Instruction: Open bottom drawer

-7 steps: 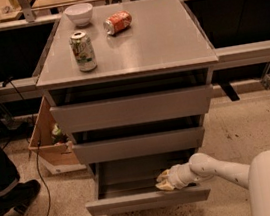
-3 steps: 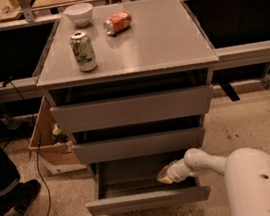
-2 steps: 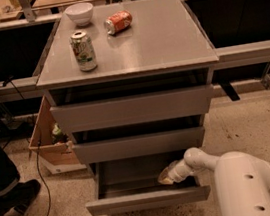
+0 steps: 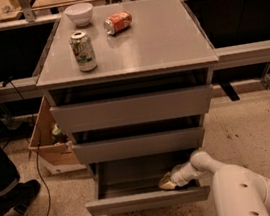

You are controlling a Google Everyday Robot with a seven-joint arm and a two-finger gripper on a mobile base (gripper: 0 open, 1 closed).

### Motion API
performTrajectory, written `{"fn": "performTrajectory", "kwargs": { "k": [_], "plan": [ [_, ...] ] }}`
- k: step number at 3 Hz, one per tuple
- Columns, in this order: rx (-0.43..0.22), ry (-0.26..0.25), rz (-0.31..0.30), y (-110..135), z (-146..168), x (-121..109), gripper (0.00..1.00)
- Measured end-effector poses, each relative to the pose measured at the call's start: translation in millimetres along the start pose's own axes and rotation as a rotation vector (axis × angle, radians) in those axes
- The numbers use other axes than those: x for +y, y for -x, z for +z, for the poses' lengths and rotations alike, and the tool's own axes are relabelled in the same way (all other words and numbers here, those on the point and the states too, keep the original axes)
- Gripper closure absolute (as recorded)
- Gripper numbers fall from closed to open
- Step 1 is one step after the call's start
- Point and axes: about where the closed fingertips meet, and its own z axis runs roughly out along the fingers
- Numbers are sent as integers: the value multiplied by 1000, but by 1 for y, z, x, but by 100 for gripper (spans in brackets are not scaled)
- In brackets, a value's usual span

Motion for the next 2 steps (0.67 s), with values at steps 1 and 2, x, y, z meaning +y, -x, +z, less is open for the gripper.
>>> {"fn": "performTrajectory", "kwargs": {
  "k": [1,2],
  "plan": [
    [-29,53,33,-5,-3,19,100],
    [-18,123,64,-10,-7,43,100]
  ]
}}
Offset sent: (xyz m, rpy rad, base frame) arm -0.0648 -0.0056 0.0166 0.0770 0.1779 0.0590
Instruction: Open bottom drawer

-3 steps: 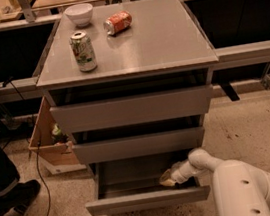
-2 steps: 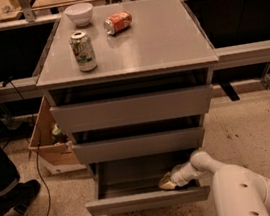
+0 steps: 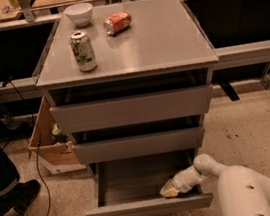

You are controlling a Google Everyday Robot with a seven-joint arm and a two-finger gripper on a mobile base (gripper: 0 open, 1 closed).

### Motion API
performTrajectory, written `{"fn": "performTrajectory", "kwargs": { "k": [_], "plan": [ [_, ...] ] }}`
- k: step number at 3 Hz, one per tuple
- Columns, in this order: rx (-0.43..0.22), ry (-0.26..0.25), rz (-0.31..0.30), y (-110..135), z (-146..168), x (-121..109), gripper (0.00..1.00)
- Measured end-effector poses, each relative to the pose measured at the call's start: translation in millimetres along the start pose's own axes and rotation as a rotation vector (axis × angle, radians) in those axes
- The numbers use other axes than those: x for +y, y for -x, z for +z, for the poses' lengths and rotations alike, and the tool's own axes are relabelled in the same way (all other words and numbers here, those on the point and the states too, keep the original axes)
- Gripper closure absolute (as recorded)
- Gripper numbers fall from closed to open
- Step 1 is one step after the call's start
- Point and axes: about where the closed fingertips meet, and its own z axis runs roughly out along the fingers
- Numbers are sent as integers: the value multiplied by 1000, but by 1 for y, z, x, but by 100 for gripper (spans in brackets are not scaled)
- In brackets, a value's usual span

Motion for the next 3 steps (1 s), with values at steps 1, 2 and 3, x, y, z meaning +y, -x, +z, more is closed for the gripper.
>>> {"fn": "performTrajectory", "kwargs": {
  "k": [1,2,3],
  "plan": [
    [0,0,0,0,0,0,100],
    [6,16,20,-7,10,15,100],
    [11,31,30,-11,16,30,100]
  ]
}}
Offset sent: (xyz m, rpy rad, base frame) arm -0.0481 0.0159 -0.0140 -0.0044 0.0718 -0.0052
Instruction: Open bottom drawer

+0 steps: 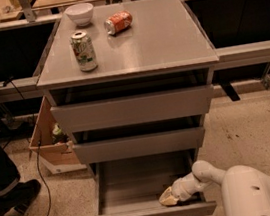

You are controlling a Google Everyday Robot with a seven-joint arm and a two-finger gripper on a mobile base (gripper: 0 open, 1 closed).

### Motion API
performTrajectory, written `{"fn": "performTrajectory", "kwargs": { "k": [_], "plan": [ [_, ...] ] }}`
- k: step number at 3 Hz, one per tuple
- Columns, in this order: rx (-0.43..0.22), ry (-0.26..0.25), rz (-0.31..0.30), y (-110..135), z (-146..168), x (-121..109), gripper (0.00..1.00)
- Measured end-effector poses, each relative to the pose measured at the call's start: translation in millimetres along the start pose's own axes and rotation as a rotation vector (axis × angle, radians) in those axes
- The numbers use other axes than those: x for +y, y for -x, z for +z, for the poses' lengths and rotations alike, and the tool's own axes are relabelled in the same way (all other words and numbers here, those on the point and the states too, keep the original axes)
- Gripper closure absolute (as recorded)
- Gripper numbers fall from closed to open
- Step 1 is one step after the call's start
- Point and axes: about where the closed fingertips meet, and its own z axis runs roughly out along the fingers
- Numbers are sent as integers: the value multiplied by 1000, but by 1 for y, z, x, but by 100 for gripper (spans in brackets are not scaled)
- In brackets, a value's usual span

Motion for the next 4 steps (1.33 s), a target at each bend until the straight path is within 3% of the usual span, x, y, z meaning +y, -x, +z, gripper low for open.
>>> {"fn": "performTrajectory", "kwargs": {
  "k": [1,3,4],
  "plan": [
    [26,32,13,-9,10,19,100],
    [27,76,36,-16,18,33,100],
    [-6,130,62,-23,28,52,100]
  ]
}}
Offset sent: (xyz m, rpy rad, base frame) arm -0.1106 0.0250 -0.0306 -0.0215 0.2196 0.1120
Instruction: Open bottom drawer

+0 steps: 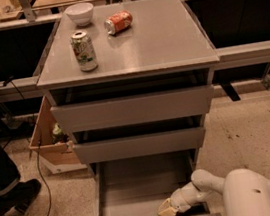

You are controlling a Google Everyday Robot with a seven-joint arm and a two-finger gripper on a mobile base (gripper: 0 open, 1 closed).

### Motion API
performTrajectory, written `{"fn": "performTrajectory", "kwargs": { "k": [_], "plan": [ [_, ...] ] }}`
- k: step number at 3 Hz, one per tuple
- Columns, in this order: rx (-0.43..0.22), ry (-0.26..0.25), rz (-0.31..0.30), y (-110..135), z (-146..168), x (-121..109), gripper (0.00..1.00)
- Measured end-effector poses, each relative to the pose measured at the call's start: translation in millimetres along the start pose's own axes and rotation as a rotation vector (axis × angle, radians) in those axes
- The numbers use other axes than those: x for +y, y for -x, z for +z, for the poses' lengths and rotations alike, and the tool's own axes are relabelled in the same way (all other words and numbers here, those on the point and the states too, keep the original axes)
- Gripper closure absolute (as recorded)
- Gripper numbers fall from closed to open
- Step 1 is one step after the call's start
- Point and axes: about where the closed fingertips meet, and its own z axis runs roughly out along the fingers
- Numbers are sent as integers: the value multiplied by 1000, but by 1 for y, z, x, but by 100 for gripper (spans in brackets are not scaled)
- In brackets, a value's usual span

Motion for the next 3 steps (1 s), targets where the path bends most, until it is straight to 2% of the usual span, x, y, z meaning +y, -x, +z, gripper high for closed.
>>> {"fn": "performTrajectory", "kwargs": {
  "k": [1,3],
  "plan": [
    [-29,43,12,-3,6,15,100],
    [-61,87,15,-3,9,33,100]
  ]
}}
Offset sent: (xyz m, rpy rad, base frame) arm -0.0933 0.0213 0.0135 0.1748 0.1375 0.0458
